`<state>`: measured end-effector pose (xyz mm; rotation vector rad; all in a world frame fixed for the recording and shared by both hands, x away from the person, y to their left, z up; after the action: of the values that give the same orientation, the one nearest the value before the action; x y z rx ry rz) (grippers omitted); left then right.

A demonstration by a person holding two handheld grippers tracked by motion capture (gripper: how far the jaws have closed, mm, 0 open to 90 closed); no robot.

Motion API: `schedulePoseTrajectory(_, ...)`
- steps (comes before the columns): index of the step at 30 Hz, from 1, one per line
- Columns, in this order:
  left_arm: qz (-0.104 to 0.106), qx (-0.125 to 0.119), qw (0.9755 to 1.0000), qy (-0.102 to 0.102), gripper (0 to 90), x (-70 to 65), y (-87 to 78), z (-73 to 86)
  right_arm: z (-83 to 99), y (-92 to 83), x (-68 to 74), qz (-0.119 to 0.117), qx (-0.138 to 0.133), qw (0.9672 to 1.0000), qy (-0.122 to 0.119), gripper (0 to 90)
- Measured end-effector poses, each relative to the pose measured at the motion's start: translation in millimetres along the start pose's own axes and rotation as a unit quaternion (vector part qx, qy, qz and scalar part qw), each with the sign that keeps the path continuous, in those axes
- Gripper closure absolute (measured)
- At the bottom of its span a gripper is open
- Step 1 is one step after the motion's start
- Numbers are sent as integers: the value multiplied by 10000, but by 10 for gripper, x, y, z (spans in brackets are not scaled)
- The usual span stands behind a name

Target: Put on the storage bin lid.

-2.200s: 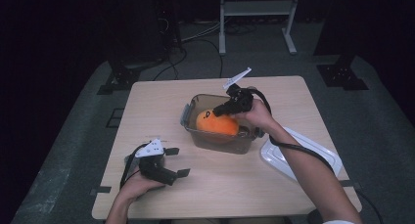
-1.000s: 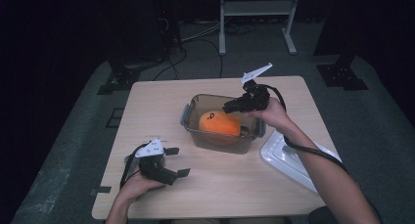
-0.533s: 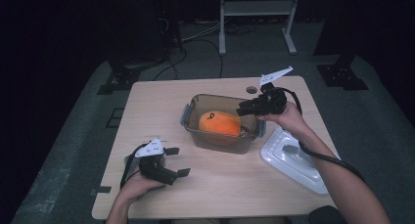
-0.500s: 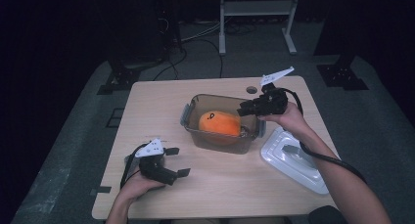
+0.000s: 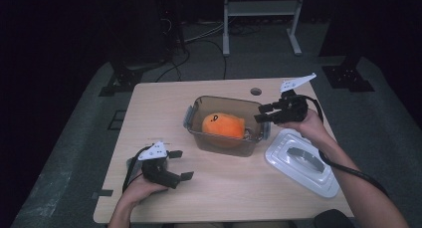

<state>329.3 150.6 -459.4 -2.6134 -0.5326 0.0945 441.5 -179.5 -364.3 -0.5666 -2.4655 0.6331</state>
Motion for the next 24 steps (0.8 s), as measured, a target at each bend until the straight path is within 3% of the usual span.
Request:
schedulePoseTrajectory(11, 4, -7, 10000, 13, 75, -6, -2, -11, 229, -164, -72, 192, 20, 9998, -17, 381)
schedulePoseTrajectory(24, 13, 8, 10000, -5, 75, -20, 9, -13, 639, -373, -239, 460, -53, 9987, 211, 327)
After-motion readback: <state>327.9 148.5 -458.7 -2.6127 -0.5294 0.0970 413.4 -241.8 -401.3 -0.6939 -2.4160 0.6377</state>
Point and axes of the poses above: each handheld gripper's, and its own axes: y roughly forward along the jaws, z roughly out of its underside, x roughly to its left, the point moved 6 cm from there along y, roughly forward along the jaws, and after that the axes turned 12 degrees about y, right-handed, at the moved point
